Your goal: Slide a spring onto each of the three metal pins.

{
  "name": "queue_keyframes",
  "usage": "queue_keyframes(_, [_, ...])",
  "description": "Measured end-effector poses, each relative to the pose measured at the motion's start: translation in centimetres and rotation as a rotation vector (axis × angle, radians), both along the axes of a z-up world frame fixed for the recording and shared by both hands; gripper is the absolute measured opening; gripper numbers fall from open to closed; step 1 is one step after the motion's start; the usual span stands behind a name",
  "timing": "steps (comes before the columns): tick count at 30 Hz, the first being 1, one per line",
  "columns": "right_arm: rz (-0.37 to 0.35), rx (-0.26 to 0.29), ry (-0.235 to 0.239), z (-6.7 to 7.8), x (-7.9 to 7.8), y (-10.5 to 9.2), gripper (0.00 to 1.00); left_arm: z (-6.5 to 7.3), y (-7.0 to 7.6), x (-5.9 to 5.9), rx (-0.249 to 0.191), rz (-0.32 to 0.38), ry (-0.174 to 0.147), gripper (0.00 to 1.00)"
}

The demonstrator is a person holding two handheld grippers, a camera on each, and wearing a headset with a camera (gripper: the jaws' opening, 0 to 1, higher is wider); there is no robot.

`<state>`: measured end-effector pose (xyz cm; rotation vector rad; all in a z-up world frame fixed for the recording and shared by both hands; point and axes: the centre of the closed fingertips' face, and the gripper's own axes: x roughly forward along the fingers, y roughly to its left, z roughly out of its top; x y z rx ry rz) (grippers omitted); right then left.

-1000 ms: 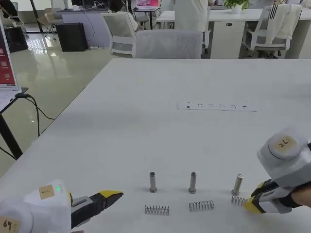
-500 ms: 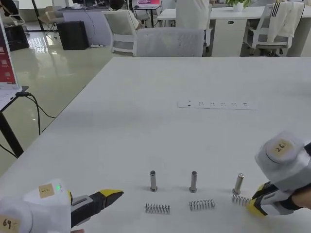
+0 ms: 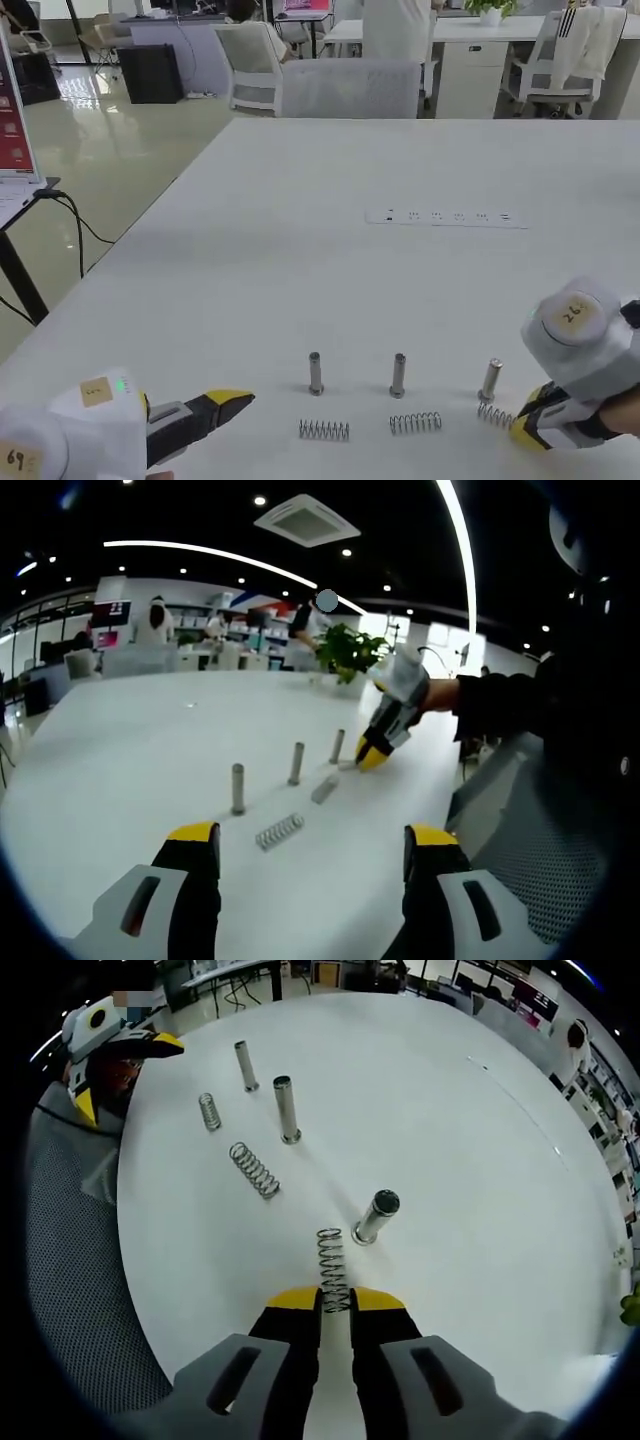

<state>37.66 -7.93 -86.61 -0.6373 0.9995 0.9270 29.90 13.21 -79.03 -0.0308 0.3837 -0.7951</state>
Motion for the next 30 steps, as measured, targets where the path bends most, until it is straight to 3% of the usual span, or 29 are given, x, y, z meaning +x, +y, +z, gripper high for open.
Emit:
queue_keyframes(12, [0.024, 0.006, 0.029, 1.2, -1.6, 0.6, 0.08, -0.2, -0.6, -0.5, 0.024, -0.04, 0.002, 0.69])
queue_keyframes(20, [0.074, 0.028, 0.034, 2.9, -3.1, 1.6, 0.08, -0.4, -1.4, -1.1, 0.051, -0.102, 0.006, 0.66])
queue_keyframes(30, [0.129, 0.078, 0.042, 5.0, -4.1, 3.6, 0.08, 1.1, -2.2, -0.5, 0.082, -0.175, -0.023, 0.64])
